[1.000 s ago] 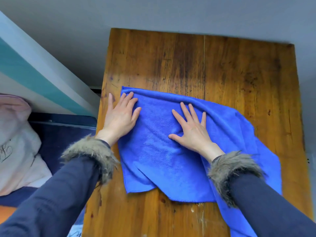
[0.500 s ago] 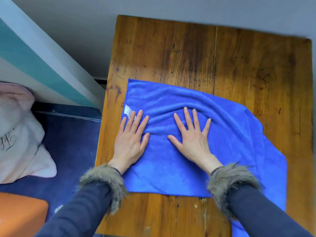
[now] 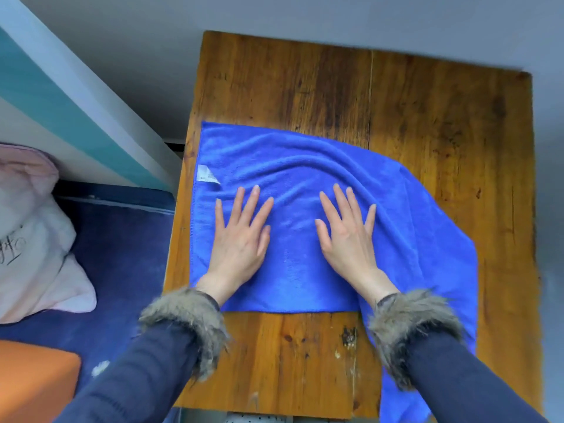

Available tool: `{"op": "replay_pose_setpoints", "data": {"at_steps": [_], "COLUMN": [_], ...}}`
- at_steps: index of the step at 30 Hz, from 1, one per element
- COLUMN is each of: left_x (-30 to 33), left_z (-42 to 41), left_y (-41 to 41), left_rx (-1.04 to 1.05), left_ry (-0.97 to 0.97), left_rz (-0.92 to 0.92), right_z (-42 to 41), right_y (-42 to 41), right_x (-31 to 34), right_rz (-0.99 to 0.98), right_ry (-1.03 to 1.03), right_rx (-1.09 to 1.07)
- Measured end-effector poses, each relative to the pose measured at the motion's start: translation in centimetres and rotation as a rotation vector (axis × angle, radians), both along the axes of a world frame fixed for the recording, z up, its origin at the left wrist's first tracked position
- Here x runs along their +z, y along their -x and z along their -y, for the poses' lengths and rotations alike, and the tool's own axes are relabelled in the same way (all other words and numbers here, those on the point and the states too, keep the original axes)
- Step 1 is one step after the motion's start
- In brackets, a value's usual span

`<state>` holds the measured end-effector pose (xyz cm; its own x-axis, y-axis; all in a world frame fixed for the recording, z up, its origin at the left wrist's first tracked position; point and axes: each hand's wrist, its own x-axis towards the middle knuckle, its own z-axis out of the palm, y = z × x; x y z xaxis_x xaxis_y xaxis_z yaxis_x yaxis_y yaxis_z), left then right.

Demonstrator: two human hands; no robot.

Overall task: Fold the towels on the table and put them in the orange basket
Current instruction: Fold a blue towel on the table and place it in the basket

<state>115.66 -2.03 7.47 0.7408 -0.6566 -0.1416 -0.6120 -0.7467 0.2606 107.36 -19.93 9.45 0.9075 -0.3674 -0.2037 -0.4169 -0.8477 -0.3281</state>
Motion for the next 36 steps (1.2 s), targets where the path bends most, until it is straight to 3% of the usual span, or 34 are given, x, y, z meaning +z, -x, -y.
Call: {"op": "replay_pose_setpoints", "data": {"at_steps": [11,16,21,25,31,36], "left_x": [0.8,0.0,0.4,1.0,1.5,1.5], "left_z": [12.8,15.0,14.9,15.7,19.1,23.5], "left_y": [8.0,8.7,8.2,8.5,10.6,12.8], "left_rx": [-0.242,-0.269,-0.248,-0.193,-0.199,-0.333], "left_ry": [-0.08,-0.193,-0.201,-0.272,-0.148,-0.21], "left_rz": [-0.152,-0.151,-0.14,-0.172,-0.118,-0.181], "right_z": [9.3,12.5,19.7,24.4,20.5,19.2], "right_y": [10.7,13.7,13.0,11.6,15.3,18.9], "right_x": [0.9,-0.2,-1.2,-1.1,-1.0,-2.6], "right_rz": [-0.037,-0.218,-0.26,-0.241,-0.06,-0.13], "right_ry": [-0.149,-0.162,0.03,0.072,-0.023,0.008], "right_rx": [-0.521,-0.348,-0.156,-0.14,-0.25,-0.185]}}
